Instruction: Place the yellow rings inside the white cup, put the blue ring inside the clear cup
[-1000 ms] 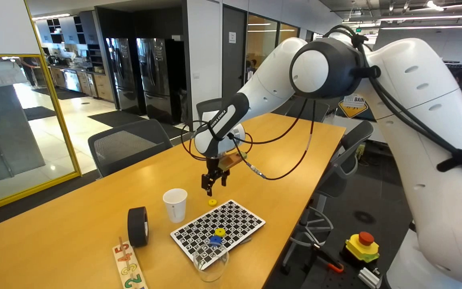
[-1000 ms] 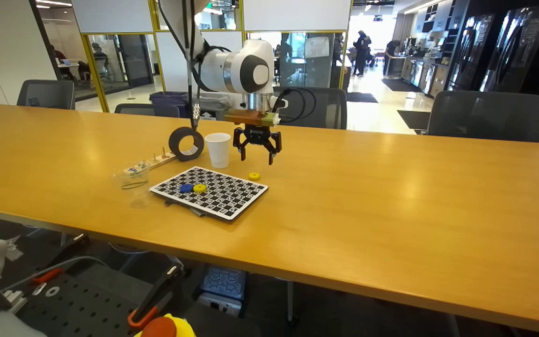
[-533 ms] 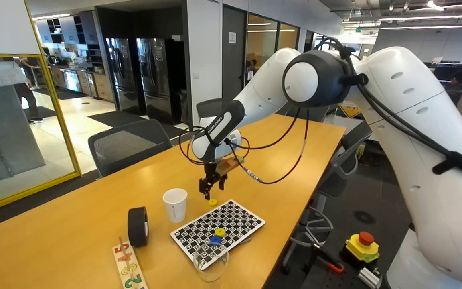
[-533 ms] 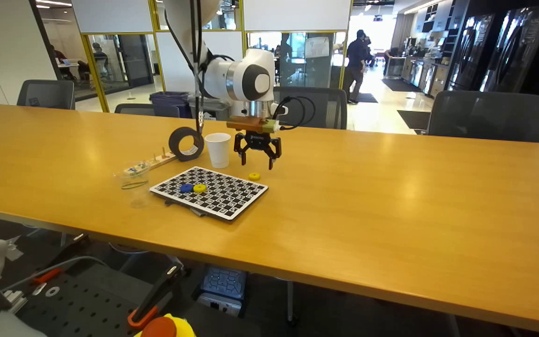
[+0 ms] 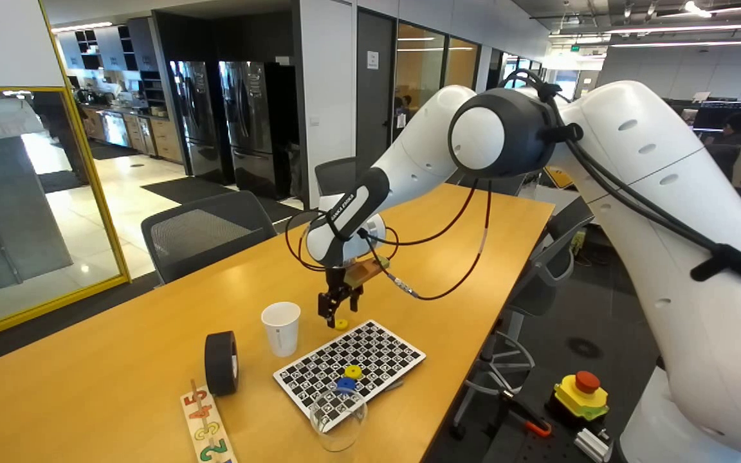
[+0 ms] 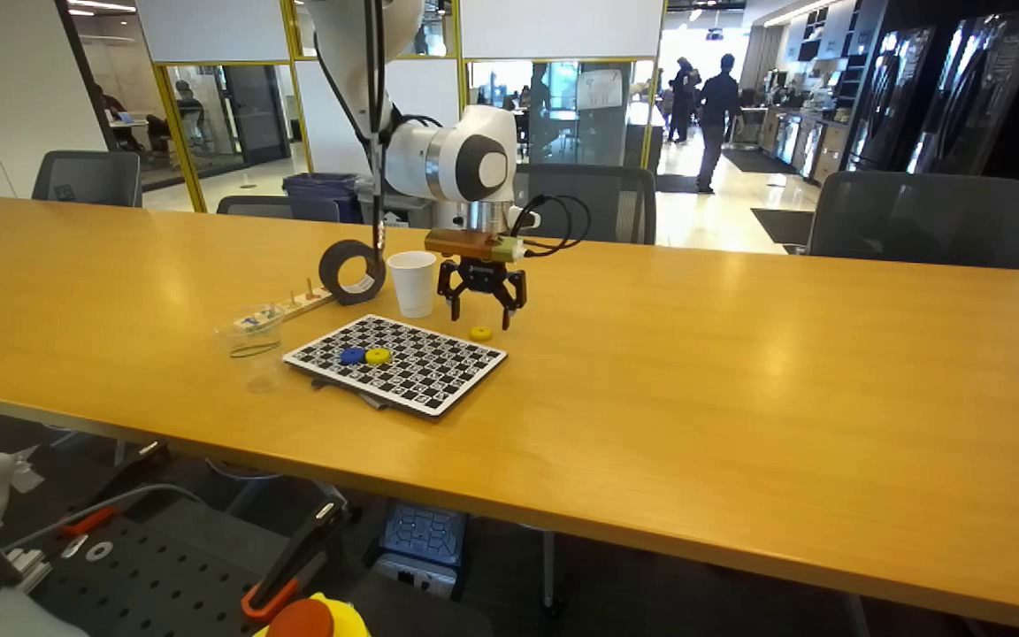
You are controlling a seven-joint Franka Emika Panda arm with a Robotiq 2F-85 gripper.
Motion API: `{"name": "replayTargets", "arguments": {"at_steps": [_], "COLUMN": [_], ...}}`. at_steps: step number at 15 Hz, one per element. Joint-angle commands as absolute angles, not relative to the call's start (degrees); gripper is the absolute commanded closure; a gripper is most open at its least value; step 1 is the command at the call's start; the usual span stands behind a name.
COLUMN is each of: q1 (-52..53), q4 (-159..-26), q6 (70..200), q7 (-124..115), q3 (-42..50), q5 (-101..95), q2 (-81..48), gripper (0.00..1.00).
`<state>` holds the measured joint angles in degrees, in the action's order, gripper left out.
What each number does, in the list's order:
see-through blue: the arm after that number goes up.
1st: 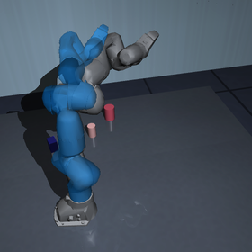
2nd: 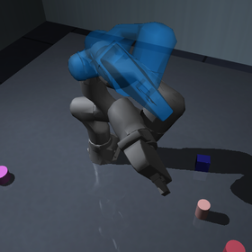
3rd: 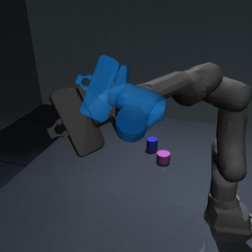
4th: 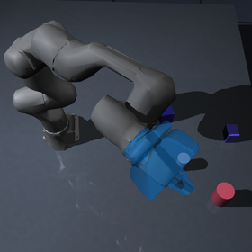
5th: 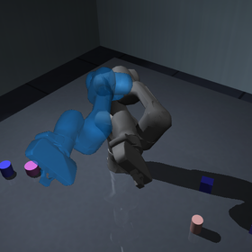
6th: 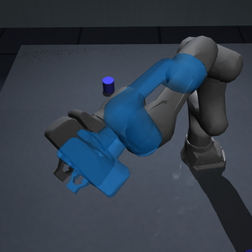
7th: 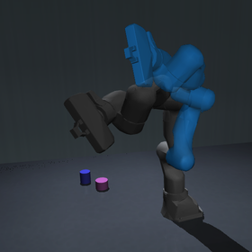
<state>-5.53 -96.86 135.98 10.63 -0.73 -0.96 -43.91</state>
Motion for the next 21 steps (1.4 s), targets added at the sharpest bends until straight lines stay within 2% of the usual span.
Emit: {"name": "replayTargets", "arguments": {"at_steps": [1, 8, 9, 10, 11, 12, 17, 21], "q1": [-5.97, -6.49, -6.48, -6.54, -6.61, -6.7, -6.46, -5.73], "q4": [-93.8, -92.26, -92.23, -92.19, -92.13, -92.11, -92.62, -95.49], "q6": [135.25, 135.44, 135.91, 135.98, 136.0, 136.0, 135.87, 136.23], "q7": [11.18, 11.13, 11.14, 11.08, 11.04, 11.04, 9.36, 5.49], "q3": [-1.73, -1.76, -1.68, -1.65, -1.65, -1.68, -1.09, -0.37], "q5": [0.05, 0.19, 0.02, 0.01, 0.03, 0.09, 0.12, 0.34], "q2": [-45.87, -47.42, -47.57, -47.64, -47.67, -47.69, -47.02, -43.23], "gripper": [0.0, 0.0, 0.25, 0.27, 0.34, 0.44, 0.82, 0.81]}}
